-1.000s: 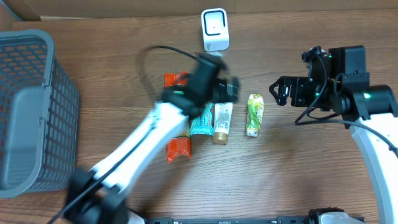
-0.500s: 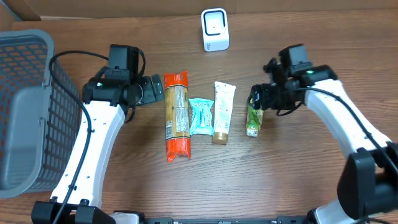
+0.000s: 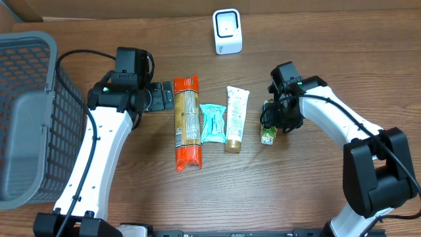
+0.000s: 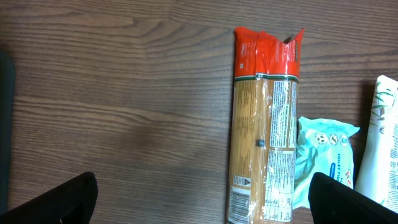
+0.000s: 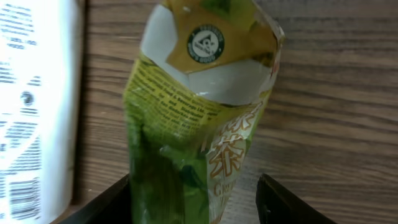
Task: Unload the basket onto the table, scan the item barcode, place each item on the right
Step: 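Retract the left arm and grasp the snack bag with the right gripper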
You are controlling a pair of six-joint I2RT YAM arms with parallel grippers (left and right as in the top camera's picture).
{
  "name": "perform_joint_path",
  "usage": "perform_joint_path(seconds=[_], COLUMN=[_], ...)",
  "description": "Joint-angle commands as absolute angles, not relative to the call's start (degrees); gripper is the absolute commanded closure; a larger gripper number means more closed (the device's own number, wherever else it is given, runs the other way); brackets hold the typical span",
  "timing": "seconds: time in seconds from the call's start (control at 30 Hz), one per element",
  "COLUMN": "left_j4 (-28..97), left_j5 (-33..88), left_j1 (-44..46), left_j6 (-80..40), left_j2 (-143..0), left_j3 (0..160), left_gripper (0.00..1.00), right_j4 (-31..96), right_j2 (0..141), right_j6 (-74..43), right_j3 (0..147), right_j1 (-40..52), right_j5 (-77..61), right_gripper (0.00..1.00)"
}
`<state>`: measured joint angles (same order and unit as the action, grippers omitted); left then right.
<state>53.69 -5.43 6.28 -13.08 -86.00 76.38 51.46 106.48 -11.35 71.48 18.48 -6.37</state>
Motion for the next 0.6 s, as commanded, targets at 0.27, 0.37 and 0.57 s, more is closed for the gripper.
perform_joint_path(seconds=[0.27,0.37,0.57], left_j4=[53.7,53.7,53.7], left_j5=[-6.0,-6.0,-6.0], left_j1=[6.4,6.4,6.4], left_j6=[-11.8,-11.8,-11.8], left_j2=[-86.1,-86.1,-86.1], left_j3=[76.6,76.6,76.6], left_gripper=[0.00,0.00,0.01], right_j4=[45.7,48.1,51.7], right_j2=[106.6,106.6,106.6], right_j6=[-11.7,-11.8,-0.4], right_j3=[66.1,67.8,72.3], right_j1=[17.8,17.7,14.5], right_j5=[-5.2,-5.8,-28.4], right_gripper=[0.89,0.96,0.96])
